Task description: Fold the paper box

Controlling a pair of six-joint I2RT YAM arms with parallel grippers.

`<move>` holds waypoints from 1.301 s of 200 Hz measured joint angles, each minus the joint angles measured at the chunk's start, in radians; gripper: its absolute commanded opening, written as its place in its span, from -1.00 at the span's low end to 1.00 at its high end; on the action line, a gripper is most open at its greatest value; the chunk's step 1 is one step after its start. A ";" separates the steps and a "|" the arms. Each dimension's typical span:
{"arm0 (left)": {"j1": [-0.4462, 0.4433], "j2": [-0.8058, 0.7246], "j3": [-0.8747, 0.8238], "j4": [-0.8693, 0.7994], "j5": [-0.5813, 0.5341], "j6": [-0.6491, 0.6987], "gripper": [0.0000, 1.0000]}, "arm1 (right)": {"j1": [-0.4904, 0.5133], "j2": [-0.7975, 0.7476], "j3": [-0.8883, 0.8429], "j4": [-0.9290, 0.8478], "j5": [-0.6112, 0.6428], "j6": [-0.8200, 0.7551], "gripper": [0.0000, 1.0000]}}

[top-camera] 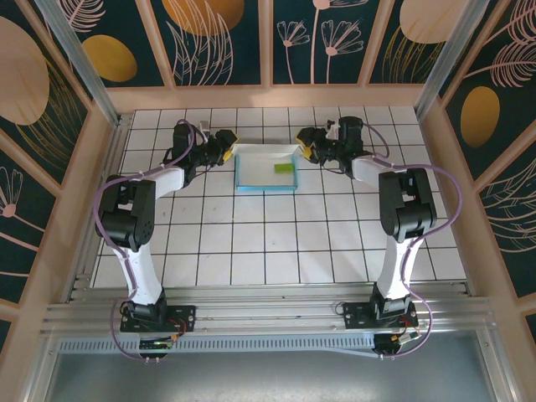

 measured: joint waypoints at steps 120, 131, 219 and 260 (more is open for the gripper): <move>-0.006 0.048 -0.032 0.095 0.007 -0.069 0.19 | 0.008 0.016 -0.045 0.118 0.026 0.108 0.06; -0.006 0.048 -0.032 0.095 0.006 -0.069 0.19 | 0.008 0.016 -0.045 0.119 0.027 0.110 0.06; -0.011 0.048 -0.007 0.087 0.006 -0.074 0.19 | 0.009 0.017 -0.010 0.094 0.066 0.110 0.06; -0.012 0.048 0.015 0.085 0.006 -0.084 0.18 | 0.009 0.019 0.019 0.068 0.078 0.110 0.06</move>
